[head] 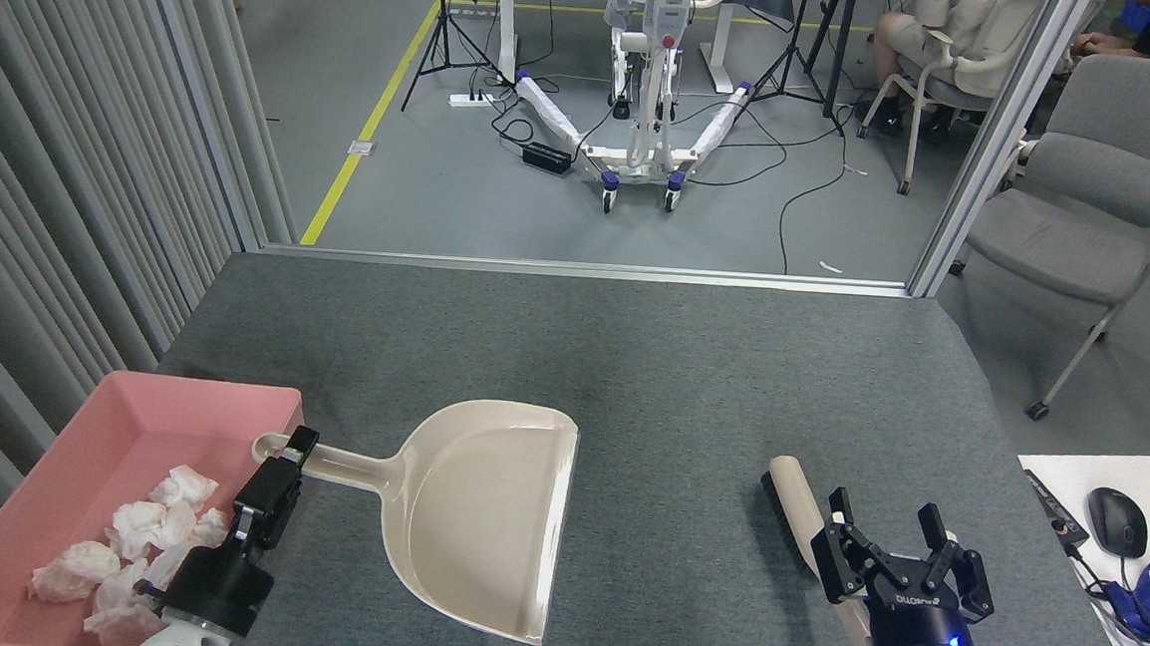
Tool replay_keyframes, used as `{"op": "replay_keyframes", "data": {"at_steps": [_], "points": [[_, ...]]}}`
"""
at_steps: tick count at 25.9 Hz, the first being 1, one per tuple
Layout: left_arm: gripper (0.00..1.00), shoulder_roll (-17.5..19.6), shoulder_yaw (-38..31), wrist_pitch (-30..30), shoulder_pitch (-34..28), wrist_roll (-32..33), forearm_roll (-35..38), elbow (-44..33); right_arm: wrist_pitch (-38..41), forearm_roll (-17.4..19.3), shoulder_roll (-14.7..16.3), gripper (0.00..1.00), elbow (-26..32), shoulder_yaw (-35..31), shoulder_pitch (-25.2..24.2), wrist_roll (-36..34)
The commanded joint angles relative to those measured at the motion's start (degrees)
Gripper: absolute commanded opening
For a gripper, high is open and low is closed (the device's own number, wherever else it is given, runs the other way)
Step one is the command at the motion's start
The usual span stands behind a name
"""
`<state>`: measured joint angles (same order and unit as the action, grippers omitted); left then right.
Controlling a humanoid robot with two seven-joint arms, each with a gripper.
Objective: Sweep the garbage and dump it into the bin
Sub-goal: 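Carry the empty dustpan back and lower it onto the table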
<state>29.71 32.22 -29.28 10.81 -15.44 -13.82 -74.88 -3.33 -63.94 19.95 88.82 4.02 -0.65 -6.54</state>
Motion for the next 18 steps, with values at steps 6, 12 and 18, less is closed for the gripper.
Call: {"op": "replay_keyframes", "data": {"at_steps": [6,12,18], "points": [[0.00,-5.9,-0.3,7.9,-0.1,-1.0,10.0,0.7,0.1,0.0,-0.4,0.98,-0.1,-0.1,-0.2,-0.4],[0.00,-6.8,-0.4,9.8,-1.1,-2.3,10.2,1.0,0.2,-0.7,-0.8,0.98,0.0,-0.1,-0.4,-0.3],[0.00,-8.8,-0.5,9.9,-2.5,-3.7,10.7,1.1,0.3,-0.1,-1.4,0.98,0.5,-0.1,-0.4,-0.2]]}}
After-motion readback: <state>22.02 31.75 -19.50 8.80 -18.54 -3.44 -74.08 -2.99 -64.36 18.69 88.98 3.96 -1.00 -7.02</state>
